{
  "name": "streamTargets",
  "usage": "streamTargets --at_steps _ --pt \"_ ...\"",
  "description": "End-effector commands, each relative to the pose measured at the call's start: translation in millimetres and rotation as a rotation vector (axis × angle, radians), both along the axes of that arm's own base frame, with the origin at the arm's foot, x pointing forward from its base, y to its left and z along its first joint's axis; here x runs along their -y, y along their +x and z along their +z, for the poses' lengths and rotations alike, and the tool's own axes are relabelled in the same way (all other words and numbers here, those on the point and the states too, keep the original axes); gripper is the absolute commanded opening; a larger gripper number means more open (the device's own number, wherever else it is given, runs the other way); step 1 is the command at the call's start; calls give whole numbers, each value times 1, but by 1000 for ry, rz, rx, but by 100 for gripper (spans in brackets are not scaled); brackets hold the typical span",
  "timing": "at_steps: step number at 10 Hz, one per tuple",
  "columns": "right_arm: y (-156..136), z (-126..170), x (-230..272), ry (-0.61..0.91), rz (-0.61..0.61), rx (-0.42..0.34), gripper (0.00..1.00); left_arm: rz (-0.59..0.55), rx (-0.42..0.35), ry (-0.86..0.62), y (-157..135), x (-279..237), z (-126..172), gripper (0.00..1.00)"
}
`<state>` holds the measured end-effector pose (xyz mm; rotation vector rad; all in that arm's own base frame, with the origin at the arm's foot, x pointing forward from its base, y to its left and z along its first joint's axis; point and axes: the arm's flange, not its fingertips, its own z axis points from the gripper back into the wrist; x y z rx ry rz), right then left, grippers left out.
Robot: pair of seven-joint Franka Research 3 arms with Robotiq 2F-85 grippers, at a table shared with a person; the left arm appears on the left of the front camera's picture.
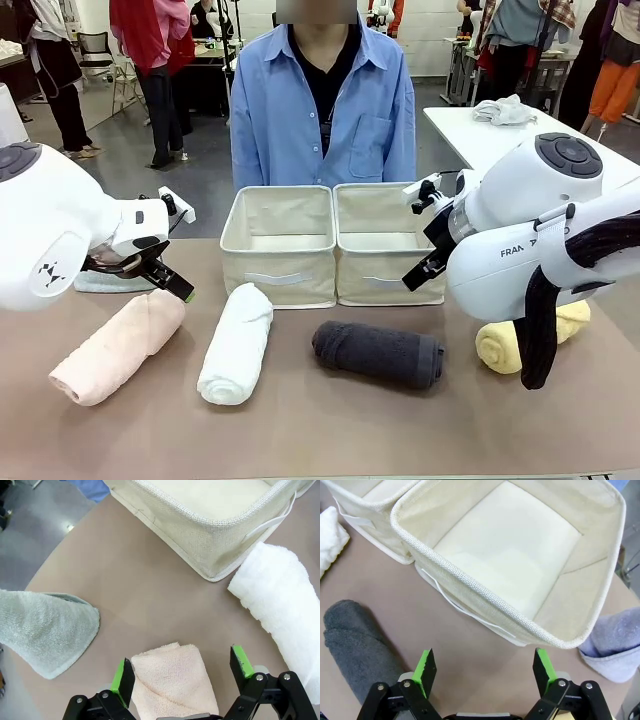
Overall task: Sort the towels based on their folding style.
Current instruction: Pick up one triangle-folded towel and place it in the left Fabric basket.
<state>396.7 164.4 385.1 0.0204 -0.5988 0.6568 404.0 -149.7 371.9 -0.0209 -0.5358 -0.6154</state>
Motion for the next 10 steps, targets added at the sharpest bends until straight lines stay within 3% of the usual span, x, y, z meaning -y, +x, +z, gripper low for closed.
streamTargets --at_steps 1,2,6,7,10 --pt "0 1 0 2 0 4 100 0 1 0 0 0 0 100" --pt "0 0 0 0 0 0 100 0 0 0 0 0 0 100" --pt "-38 140 26 -76 -129 -42 100 -58 -95 77 -9 3 141 100" --pt "-74 231 37 -54 -154 -21 100 -70 -76 104 -38 -1 236 100" --pt "-91 250 32 -89 -173 22 100 -35 -18 105 -54 -4 262 100"
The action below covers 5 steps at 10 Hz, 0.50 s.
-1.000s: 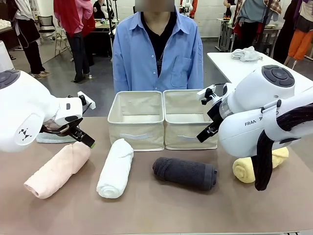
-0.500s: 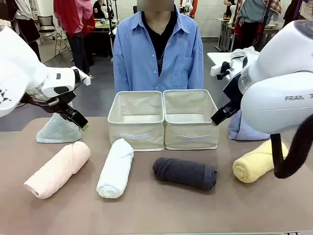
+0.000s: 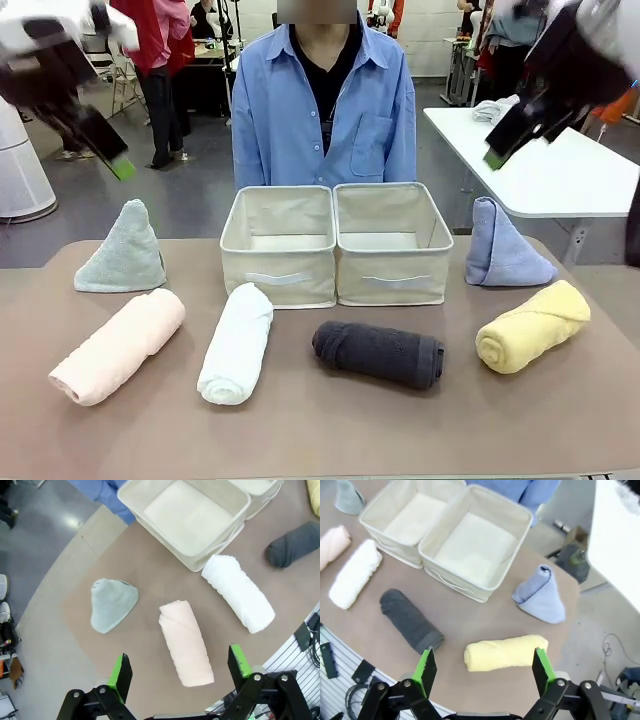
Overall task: Sort the towels based on their folding style.
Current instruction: Pick up one triangle-folded towel and place it in the left Fabric basket.
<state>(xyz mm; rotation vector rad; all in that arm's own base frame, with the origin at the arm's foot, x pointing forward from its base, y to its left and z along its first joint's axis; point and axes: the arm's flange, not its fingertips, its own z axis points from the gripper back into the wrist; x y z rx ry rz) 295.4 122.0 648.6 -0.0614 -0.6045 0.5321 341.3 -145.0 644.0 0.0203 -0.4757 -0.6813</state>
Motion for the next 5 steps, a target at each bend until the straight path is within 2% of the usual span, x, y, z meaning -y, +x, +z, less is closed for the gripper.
streamTargets --at_steps 1,2,5 --pt "13 -21 -13 -60 -25 3 100 5 38 39 11 -1 -7 100" --pt "0 0 0 0 0 0 100 0 0 0 0 0 0 100" --pt "0 0 0 0 0 0 100 0 0 0 0 0 0 100"
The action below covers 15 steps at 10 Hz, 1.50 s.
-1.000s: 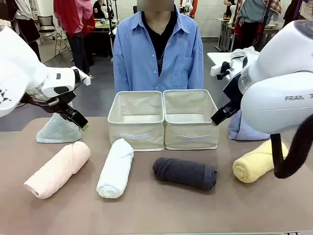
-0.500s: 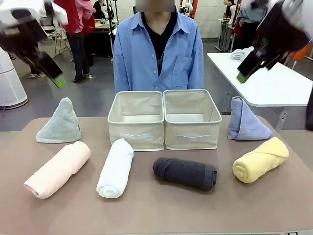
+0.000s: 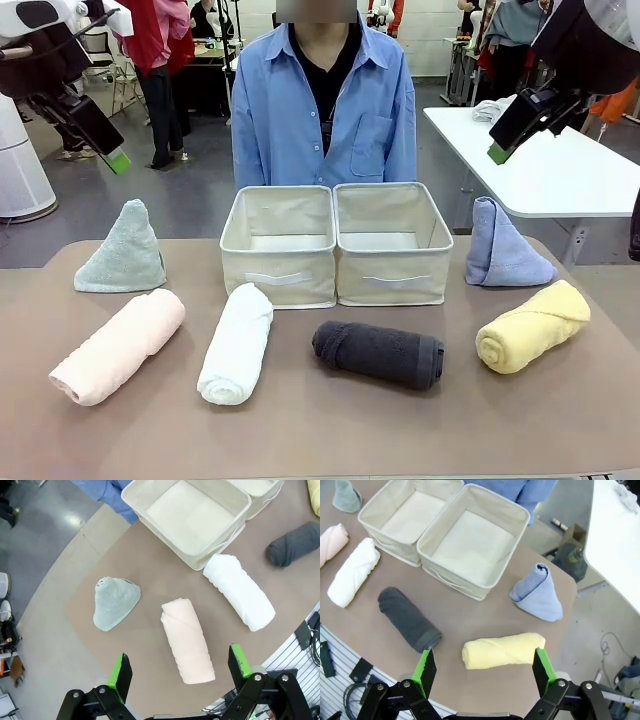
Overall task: Sort the towels based on their folding style.
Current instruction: Pick up one triangle-folded towel and place it in the left Fabric basket.
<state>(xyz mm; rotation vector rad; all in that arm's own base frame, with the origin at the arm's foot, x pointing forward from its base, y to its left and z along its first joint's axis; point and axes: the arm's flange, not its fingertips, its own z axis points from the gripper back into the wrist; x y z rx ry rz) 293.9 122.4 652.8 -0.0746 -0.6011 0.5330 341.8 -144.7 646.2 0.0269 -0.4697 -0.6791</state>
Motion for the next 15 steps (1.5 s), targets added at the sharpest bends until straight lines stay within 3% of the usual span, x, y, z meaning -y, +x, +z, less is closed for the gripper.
streamTargets --at_steps 1,3,4,5,7,9,10,11,13,15 --pt "2 -4 0 13 3 0 100 -4 4 -7 0 0 -2 100" --pt "0 0 0 0 0 0 100 -4 4 -7 0 0 -2 100" --pt "10 8 21 22 262 -152 100 0 -2 1 0 0 -1 100" --pt "24 10 47 109 433 -236 100 -147 -98 -157 19 -28 2 100" --pt "65 19 120 429 772 -358 100 -413 -174 -446 49 -87 12 100" --pt "98 7 199 683 833 -305 100 -456 -204 -661 73 -157 11 100" --pt "106 -4 229 777 797 -272 100 -488 -197 -700 77 -189 5 100" --pt "109 -15 251 830 732 -245 100 -481 -139 -734 73 -216 -2 100" --pt "105 -31 281 831 794 -226 100 -471 -41 -758 63 -258 -9 100" --pt "97 -46 297 780 863 -241 100 -457 -42 -773 54 -286 -18 100"
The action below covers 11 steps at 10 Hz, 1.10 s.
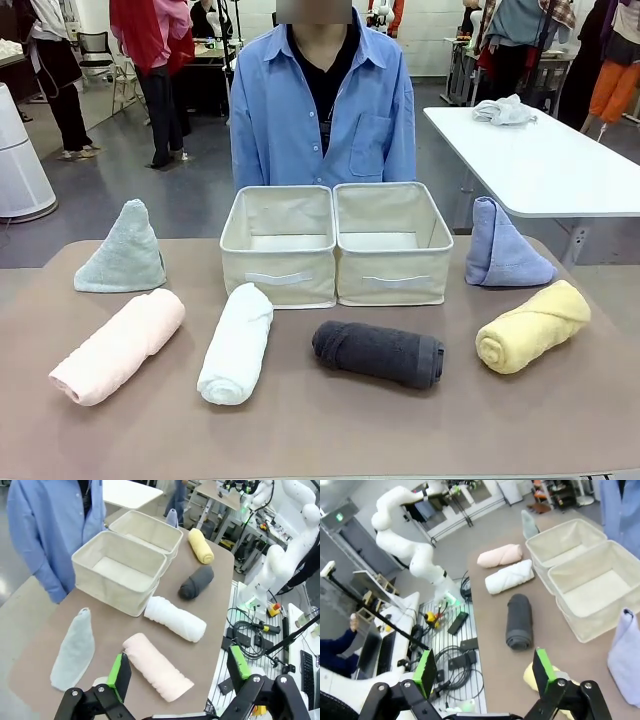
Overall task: Sort the towels based on their folding style.
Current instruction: Pick up one triangle-folded towel and place it in the left Fabric basket.
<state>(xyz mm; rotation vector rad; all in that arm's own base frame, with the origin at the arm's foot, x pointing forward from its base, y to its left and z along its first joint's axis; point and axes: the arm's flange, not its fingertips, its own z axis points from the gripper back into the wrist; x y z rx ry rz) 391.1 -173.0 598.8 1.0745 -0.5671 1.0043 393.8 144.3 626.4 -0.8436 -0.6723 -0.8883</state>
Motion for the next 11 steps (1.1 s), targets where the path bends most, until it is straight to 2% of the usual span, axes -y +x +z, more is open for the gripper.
streamTargets --at_steps 1,2,3,7,9,11 --pt "-4 4 9 -50 5 49 100 6 12 -12 -5 -9 -2 100" --pt "-7 4 16 -6 -135 59 100 29 14 -18 -10 -17 -2 100" --pt "-9 5 18 6 -202 81 100 40 27 -16 -11 -24 0 100" --pt "-26 13 19 -15 -209 149 100 106 81 -33 -24 -36 1 100" --pt "-32 15 18 -14 -263 192 100 141 98 -38 -26 -42 3 100" --pt "-36 19 10 -5 -268 234 100 139 151 -17 -32 -32 -1 100"
